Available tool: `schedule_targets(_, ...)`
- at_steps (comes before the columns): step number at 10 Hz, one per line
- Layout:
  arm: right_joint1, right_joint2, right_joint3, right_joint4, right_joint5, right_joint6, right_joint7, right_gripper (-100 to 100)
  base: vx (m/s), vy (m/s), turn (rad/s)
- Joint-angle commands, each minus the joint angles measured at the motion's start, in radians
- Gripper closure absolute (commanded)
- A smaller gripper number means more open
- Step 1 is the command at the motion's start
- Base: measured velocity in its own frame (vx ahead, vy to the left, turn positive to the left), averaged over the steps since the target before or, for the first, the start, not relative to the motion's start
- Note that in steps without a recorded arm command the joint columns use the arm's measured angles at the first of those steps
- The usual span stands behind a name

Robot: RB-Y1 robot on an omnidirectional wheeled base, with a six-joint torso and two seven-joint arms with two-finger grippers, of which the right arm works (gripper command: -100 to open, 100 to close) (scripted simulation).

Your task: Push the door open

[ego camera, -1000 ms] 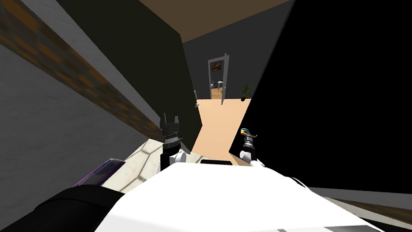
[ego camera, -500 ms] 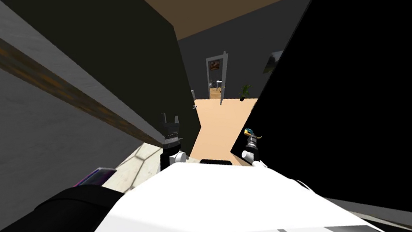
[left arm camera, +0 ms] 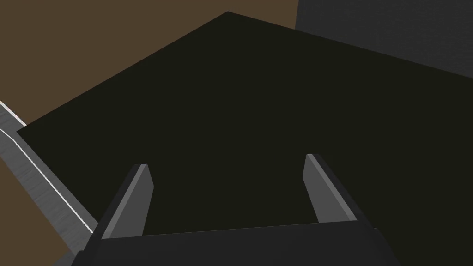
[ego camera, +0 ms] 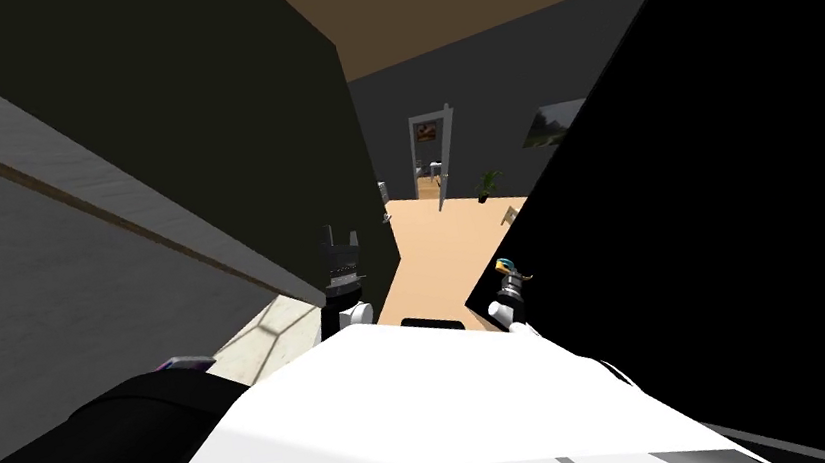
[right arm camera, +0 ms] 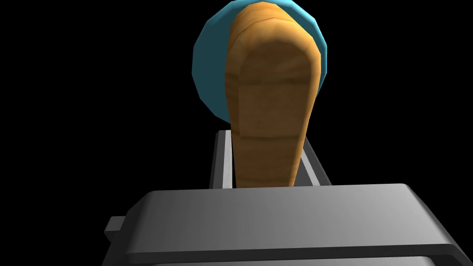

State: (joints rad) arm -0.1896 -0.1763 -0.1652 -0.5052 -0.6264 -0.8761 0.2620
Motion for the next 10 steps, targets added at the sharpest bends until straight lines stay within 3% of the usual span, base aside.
schedule_targets(1, 0.009, -0.008, -0.02, -0.008, -0.012, -0.008, 0.007, 100, 0.181, 0.015, -0.044)
schedule_targets(6, 0.012, -0.014, -0.042, 0.004, -0.034, -0.013, 0.017, 100, 0.132, 0.012, -0.035)
schedule_targets(10, 0.015, -0.022, -0.073, 0.01, -0.072, -0.026, 0.037, 100, 0.207, -0.06, -0.031)
